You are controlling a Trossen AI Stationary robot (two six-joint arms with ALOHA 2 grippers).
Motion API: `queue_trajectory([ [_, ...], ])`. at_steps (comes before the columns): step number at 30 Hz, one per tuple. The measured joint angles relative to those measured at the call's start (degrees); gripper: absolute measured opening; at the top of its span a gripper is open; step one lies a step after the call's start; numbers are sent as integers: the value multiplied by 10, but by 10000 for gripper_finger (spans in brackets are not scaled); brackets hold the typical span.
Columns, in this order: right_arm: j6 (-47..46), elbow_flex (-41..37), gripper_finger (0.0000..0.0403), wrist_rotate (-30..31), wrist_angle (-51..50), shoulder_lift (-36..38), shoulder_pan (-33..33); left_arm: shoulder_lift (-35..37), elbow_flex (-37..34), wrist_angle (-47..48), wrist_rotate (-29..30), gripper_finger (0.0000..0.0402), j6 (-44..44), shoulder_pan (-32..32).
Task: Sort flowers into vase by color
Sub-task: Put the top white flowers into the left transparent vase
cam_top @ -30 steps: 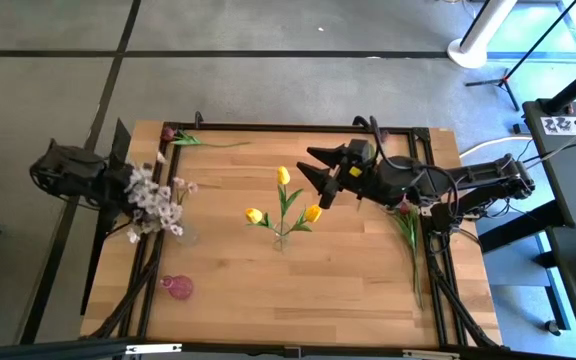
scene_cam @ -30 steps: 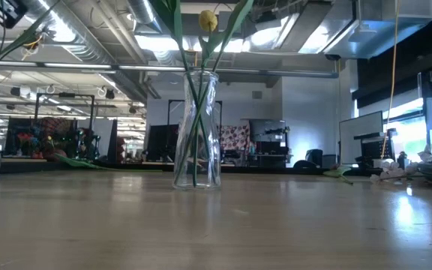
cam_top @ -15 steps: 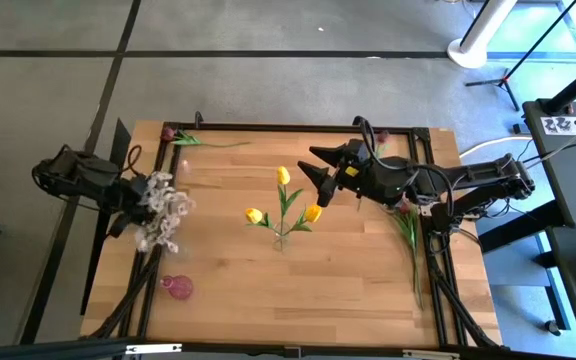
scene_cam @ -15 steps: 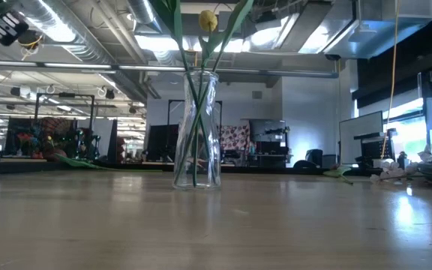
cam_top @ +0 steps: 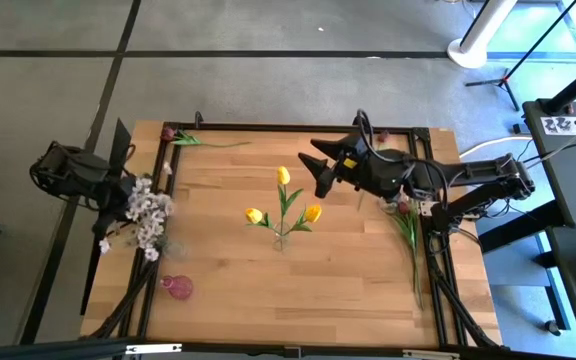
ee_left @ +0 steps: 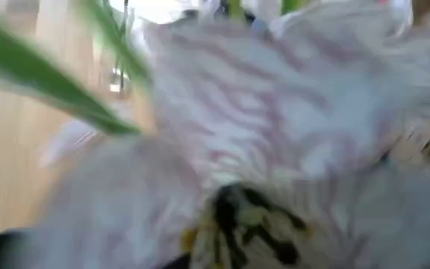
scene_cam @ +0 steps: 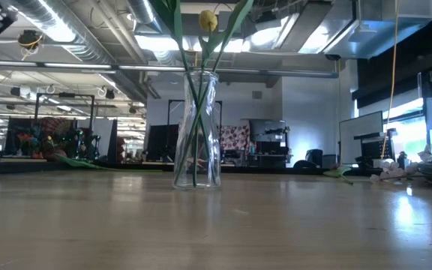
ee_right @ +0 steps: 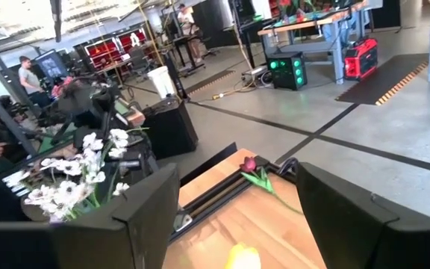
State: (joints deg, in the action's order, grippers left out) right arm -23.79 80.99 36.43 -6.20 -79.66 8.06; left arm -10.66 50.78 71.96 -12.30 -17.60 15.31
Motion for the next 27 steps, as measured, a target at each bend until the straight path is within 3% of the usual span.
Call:
queue_trajectory([
  [6, -2, 0, 266, -17, -4, 0, -15, 0, 2, 27, -12, 124, 17, 0],
  [11, -3, 0, 266, -21, -9, 0, -21, -6, 43, 53, -28, 144, 34, 0],
  [19, -4, 0, 266, -21, -15, 0, -21, -23, 117, 89, 37, 154, 121, 0],
  [24, -4, 0, 266, -21, -14, 0, -21, -25, 128, 75, 85, 153, 103, 0],
  [27, -4, 0, 266, -24, -14, 0, -21, -25, 128, 54, 83, 153, 73, 0],
])
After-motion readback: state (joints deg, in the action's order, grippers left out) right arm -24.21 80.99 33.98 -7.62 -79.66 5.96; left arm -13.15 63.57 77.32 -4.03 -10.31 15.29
